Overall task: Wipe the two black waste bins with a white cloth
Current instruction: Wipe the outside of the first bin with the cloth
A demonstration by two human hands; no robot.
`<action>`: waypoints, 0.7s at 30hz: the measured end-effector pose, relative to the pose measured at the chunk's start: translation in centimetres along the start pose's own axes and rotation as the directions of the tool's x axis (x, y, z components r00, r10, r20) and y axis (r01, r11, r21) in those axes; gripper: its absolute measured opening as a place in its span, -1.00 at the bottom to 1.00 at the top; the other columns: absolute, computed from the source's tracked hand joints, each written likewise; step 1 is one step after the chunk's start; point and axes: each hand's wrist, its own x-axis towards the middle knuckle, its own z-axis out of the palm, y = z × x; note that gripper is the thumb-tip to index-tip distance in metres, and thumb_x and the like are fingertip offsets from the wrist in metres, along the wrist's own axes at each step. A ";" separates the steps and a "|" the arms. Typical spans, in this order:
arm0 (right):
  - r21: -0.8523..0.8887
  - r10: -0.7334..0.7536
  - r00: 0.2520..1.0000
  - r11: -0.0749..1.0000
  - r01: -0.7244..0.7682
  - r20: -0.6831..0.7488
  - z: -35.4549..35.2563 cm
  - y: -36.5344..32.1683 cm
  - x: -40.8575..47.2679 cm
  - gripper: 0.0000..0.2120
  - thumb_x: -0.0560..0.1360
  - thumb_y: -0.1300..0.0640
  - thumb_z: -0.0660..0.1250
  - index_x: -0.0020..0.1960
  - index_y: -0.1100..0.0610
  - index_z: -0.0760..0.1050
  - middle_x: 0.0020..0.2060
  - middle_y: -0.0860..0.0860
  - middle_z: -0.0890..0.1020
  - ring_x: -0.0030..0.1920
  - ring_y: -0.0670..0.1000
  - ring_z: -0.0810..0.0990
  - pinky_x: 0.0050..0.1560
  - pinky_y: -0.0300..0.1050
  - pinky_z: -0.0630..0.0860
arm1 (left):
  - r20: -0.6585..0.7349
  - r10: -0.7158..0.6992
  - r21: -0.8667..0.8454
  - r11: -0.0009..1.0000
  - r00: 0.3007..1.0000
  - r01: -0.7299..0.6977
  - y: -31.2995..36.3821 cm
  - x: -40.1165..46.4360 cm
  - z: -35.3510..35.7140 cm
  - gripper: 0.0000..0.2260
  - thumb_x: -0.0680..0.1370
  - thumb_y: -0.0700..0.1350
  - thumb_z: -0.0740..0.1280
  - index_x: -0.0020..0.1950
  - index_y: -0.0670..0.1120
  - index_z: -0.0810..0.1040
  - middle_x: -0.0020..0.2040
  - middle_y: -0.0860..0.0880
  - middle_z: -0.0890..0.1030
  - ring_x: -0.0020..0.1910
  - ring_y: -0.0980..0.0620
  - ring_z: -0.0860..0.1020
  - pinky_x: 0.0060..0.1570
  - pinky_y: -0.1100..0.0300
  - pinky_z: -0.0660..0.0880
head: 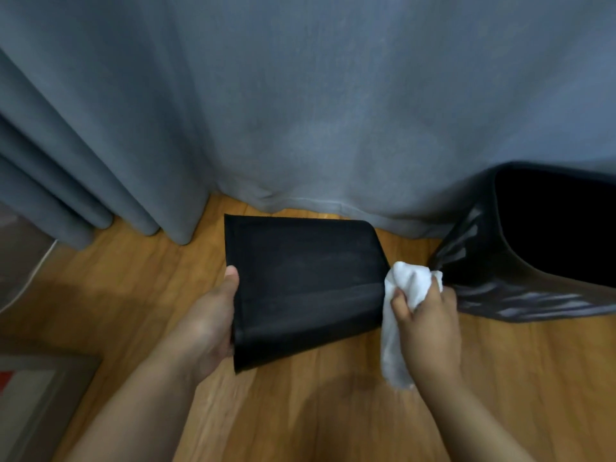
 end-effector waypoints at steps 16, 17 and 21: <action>0.130 0.024 1.000 0.991 -0.023 -0.007 -0.6 -3.1 -1.9 -0.59 0.46 -0.07 0.27 0.23 0.11 0.35 0.02 0.01 0.39 -0.07 -0.03 0.42 -0.09 -0.23 0.35 | 0.160 0.541 0.308 0.767 0.825 -0.563 -2.1 -2.4 1.7 -0.66 0.57 0.11 0.12 0.20 0.07 0.58 0.05 0.26 0.67 0.09 0.31 0.59 -0.04 0.51 0.47; 0.152 -0.028 1.000 0.988 0.028 -0.001 -0.8 -4.5 -2.6 -0.59 0.45 -0.10 0.26 0.21 0.07 0.36 0.01 -0.05 0.36 -0.08 -0.07 0.40 -0.12 -0.35 0.30 | 0.144 0.547 0.289 0.774 0.824 -0.564 -2.0 -2.2 1.8 -0.65 0.58 0.12 0.11 0.17 0.03 0.60 0.03 0.19 0.69 0.05 0.26 0.62 -0.04 0.44 0.50; 0.237 -0.306 0.950 0.929 0.283 0.062 -1.0 -10.8 -5.9 -0.61 0.37 -0.16 0.19 0.17 -0.12 0.30 0.00 -0.11 0.37 -0.07 -0.10 0.45 -0.18 -0.30 0.43 | 0.012 0.455 0.211 0.869 0.890 -0.447 -1.0 -1.9 2.0 -0.57 0.64 0.16 0.12 -0.03 -0.09 0.66 -0.10 -0.06 0.73 -0.02 0.01 0.68 0.03 0.10 0.54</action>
